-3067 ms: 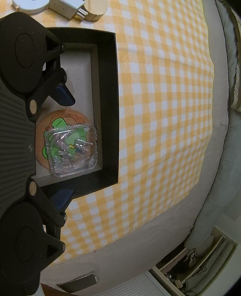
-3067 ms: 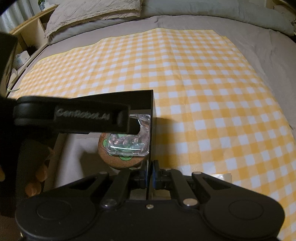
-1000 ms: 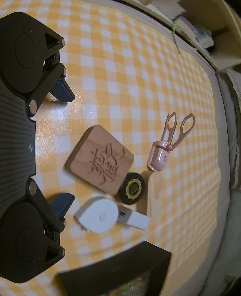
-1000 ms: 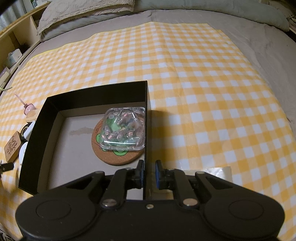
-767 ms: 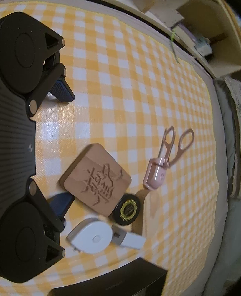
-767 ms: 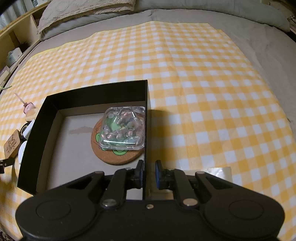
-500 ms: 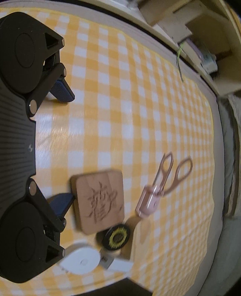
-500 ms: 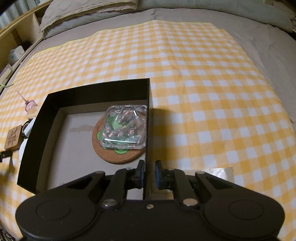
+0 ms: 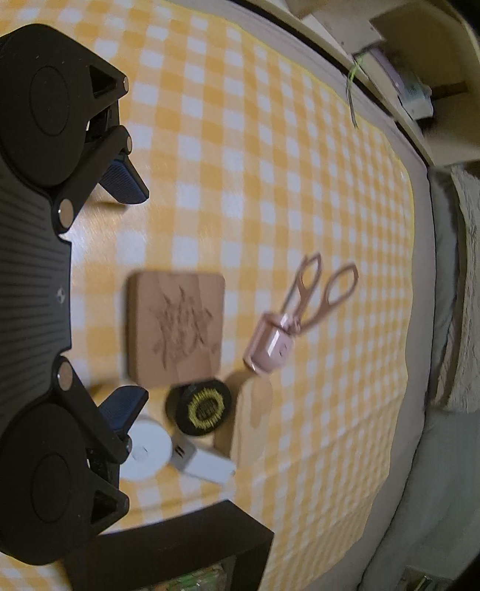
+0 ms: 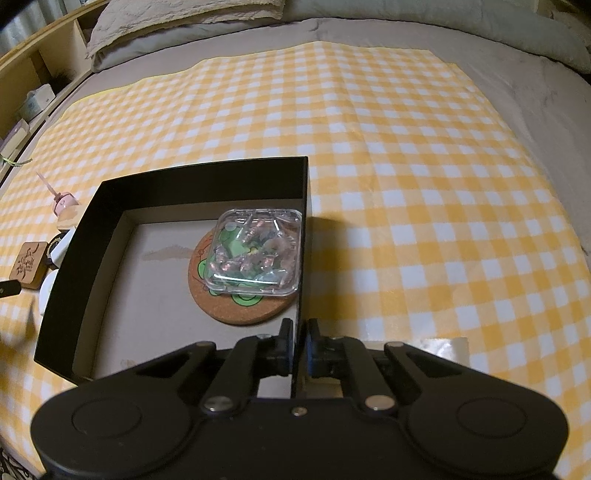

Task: Organize rigid objects
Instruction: 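Return the left gripper and grasp the square carved wooden coaster, then carry the carved wooden coaster into the black box and release it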

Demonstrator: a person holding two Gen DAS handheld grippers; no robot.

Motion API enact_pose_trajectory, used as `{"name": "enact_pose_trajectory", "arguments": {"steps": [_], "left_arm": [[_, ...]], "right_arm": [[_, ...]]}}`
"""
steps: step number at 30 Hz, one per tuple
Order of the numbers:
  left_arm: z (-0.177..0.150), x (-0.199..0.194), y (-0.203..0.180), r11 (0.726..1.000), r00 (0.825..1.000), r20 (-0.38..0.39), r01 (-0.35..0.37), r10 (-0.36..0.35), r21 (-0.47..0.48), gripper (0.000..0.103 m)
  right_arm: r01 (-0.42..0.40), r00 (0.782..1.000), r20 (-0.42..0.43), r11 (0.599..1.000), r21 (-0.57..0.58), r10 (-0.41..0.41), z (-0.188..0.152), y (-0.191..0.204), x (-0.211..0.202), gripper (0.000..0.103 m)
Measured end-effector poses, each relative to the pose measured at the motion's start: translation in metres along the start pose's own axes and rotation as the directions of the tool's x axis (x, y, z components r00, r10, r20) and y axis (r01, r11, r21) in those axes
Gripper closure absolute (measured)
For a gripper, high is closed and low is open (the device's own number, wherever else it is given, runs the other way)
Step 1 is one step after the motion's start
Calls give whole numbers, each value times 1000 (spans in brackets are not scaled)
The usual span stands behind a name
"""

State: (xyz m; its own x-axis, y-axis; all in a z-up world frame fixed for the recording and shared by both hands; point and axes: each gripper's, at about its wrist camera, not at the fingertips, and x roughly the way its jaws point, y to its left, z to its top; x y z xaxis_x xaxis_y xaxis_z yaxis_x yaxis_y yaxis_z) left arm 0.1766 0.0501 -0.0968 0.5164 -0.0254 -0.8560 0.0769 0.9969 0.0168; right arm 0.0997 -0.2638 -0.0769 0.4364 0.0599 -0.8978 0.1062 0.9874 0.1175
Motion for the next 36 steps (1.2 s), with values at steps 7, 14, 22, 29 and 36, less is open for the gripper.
{"name": "enact_pose_trajectory", "arguments": {"steps": [7,14,22,29,36], "left_arm": [[13,15,-11,1000,1000,10,3,-3,-20,0],[19,30,-2,997,1000,8,-9,10,-83,1],[23,26,-2,995,1000,22,15,-13,-94,26],[18,15,1,988,999,-4,33,-34,-149,26],[12,-18,-14,975,992,36,126,-121,-182,26]], "right_arm": [[5,1000,1,1000,-12,-5,0,0,0,96],[-1,1000,1,1000,-4,1,1,0,0,96],[-27,999,48,998,48,24,6,-9,-6,96],[-40,995,89,995,86,32,11,-13,-9,96],[-41,994,103,996,79,32,13,-12,-12,98]]}}
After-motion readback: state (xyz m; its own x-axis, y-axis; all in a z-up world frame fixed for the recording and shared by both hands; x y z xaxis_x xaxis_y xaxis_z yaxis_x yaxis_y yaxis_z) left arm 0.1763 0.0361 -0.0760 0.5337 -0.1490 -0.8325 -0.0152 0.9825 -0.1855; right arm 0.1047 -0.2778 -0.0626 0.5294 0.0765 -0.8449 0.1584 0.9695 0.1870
